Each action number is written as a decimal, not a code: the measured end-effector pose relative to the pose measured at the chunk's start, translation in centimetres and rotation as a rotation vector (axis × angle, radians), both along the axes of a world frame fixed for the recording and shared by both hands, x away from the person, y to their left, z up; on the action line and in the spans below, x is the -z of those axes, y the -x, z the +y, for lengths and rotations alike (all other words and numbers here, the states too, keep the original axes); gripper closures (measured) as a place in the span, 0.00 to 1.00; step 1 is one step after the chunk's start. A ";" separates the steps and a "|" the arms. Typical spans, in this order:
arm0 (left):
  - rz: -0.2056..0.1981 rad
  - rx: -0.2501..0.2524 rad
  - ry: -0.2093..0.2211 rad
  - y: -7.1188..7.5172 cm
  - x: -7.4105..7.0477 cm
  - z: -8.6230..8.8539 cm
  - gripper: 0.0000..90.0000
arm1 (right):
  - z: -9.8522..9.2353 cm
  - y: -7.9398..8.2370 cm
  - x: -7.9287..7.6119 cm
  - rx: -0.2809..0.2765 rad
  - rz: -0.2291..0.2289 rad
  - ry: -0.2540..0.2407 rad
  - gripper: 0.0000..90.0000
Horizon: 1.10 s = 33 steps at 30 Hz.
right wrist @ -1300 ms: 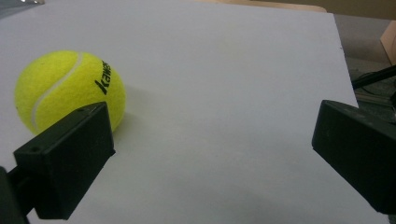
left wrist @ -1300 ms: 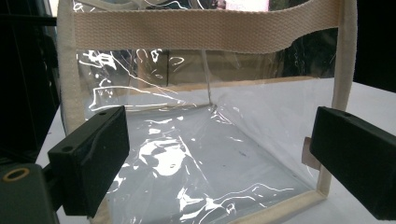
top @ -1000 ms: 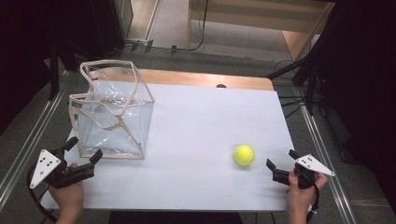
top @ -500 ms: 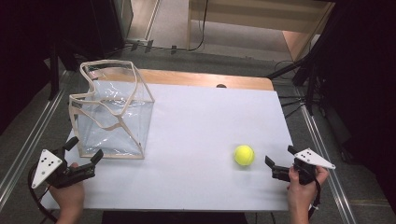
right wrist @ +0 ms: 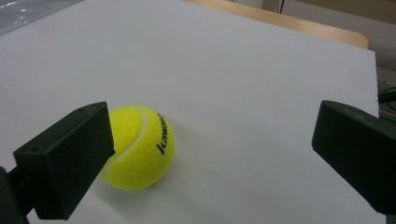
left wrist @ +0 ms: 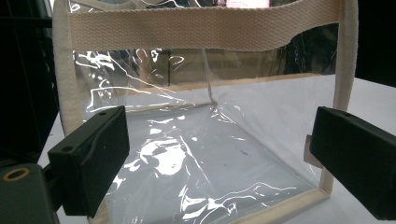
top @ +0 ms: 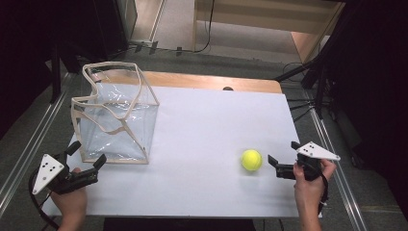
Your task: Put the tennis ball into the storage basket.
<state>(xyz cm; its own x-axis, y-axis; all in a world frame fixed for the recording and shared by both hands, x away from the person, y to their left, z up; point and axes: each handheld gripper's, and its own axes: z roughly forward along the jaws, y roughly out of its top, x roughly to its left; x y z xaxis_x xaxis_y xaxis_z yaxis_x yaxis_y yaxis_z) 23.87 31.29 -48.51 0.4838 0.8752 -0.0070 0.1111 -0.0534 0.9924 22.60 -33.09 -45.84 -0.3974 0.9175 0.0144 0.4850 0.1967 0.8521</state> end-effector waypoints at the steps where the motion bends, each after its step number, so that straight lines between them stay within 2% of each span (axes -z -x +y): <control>1: -0.001 0.001 0.002 0.0 0.0 0.0 0.06 | 0.3 -0.2 -0.2 -0.007 0.008 0.006 0.00; 10: -0.001 0.003 0.004 0.0 0.0 0.0 0.06 | 1.3 -1.3 -0.6 -0.064 0.053 0.020 0.00; 11: -0.002 0.003 0.006 0.0 0.0 0.0 0.06 | 1.6 -1.6 -0.8 -0.078 0.077 0.031 0.00; 13: -0.001 0.002 0.005 0.0 0.0 0.1 0.06 | 1.8 -1.8 -0.8 -0.082 0.086 0.032 0.00; 14: -0.001 0.002 0.006 0.0 0.0 0.1 0.06 | 2.0 -2.0 -0.8 -0.088 0.105 0.040 0.00; 21: -0.002 0.002 0.013 0.0 0.0 0.1 0.06 | 2.8 -2.7 -0.6 -0.120 0.150 0.057 0.00; 22: -0.002 0.002 0.013 0.0 0.0 0.1 0.06 | 3.1 -2.9 -0.5 -0.131 0.171 0.067 0.00; 24: -0.002 0.002 0.013 0.0 0.0 0.1 0.06 | 3.2 -3.0 -0.5 -0.136 0.174 0.072 0.00; 30: -0.002 -0.002 0.016 0.0 0.0 0.1 0.06 | 3.7 -3.5 -0.1 -0.149 0.227 0.088 0.00; 31: -0.002 -0.001 0.016 0.0 0.0 0.1 0.06 | 3.8 -3.7 0.0 -0.161 0.249 0.091 0.00; 33: -0.003 0.001 0.014 -0.1 0.0 0.1 0.06 | 3.9 -3.8 0.1 -0.157 0.256 0.097 0.00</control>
<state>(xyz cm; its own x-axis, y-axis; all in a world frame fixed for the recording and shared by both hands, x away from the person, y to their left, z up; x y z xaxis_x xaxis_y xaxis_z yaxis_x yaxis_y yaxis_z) 23.93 31.38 -48.51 0.4844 0.8747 -0.0178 0.1080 -0.0396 0.9934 26.38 -29.19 -45.98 -0.5289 0.8473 0.0480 0.6388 0.3603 0.6797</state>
